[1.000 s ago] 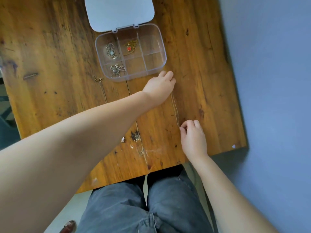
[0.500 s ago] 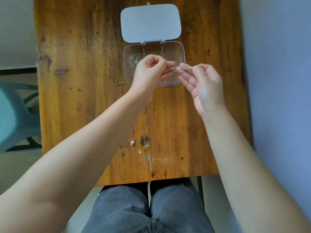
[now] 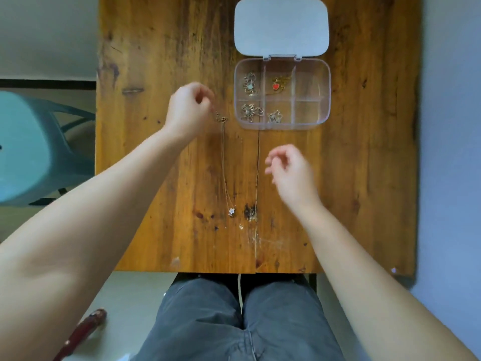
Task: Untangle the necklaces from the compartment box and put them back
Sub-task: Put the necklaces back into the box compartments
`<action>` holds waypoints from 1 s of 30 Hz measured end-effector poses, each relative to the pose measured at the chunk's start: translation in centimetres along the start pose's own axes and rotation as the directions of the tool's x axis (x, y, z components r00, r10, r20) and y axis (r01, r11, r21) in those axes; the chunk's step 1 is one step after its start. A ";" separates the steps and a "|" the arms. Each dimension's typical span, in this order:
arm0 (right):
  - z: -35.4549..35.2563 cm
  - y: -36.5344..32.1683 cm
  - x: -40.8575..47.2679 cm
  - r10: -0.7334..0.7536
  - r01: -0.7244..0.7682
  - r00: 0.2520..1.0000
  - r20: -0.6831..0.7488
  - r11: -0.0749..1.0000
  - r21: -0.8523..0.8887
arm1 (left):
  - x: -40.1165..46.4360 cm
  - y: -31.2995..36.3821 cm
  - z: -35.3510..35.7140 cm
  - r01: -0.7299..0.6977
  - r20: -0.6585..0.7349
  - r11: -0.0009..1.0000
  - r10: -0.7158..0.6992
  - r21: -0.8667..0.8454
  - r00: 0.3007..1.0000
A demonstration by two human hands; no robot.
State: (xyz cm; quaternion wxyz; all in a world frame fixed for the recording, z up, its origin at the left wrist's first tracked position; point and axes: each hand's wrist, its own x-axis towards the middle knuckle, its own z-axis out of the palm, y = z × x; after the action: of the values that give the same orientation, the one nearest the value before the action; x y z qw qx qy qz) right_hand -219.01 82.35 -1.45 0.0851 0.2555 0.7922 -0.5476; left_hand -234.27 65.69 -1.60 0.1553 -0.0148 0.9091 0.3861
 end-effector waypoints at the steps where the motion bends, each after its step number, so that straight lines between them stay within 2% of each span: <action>1: 1.1 0.9 -1.5 0.030 -0.025 0.996 0.084 0.998 -0.065 | -0.4 -1.2 0.4 -0.039 0.020 0.994 0.037 0.103 0.999; 4: 4.5 3.3 -5.2 0.117 -0.053 0.972 0.204 0.955 -0.293 | -1.4 -3.3 2.3 -0.175 0.162 0.954 0.138 0.244 0.977; 6: 6.1 4.2 -6.6 0.124 -0.040 0.977 0.172 0.905 -0.423 | -1.4 -3.5 3.3 -0.262 0.174 0.900 0.212 0.348 0.962; 9: 7.4 4.6 -7.4 0.013 0.052 0.994 0.111 0.825 -0.563 | -0.8 -3.3 4.0 -0.338 0.140 0.829 0.309 0.446 0.941; 11: 8.0 4.8 -7.4 -0.054 0.103 0.994 0.099 0.791 -0.603 | -0.5 -3.0 4.1 -0.369 0.152 0.797 0.339 0.478 0.928; 14: 8.0 5.0 -7.2 -0.082 0.103 0.995 0.062 0.811 -0.575 | -0.2 -3.0 4.0 -0.380 0.176 0.795 0.337 0.473 0.925; 16: 7.7 5.1 -7.0 -0.088 0.104 0.995 0.056 0.846 -0.522 | -0.4 -3.0 3.7 -0.347 0.151 0.858 0.313 0.378 0.938; 19: 5.8 5.2 -7.4 -0.059 0.060 0.998 0.014 0.926 -0.373 | -2.2 -1.8 3.2 -0.245 0.106 0.961 0.232 0.131 0.967; 22: 2.2 5.7 -7.8 -0.020 -0.002 0.995 -0.099 0.976 -0.220 | -5.3 1.9 4.0 -0.263 0.097 0.959 0.273 -0.101 0.957; 25: -3.0 7.3 -8.2 0.044 -0.067 0.960 -0.276 0.995 -0.075 | -7.2 7.8 7.6 -0.284 0.191 0.907 0.352 -0.311 0.916; 28: -8.1 9.8 -8.8 0.171 -0.163 0.881 -0.441 0.985 0.057 | -7.2 13.9 12.5 -0.057 0.378 0.886 0.253 -0.460 0.891; 30: -10.7 11.9 -9.2 0.206 -0.209 0.816 -0.541 0.976 0.057 | -6.7 16.9 16.3 0.096 0.482 0.872 0.172 -0.480 0.859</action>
State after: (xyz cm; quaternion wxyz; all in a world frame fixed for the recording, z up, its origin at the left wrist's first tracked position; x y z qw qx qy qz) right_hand -203.70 92.49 -3.30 -0.0832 0.4846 0.7525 -0.4381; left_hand -225.97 88.43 1.54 0.3737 0.0678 0.7076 0.5958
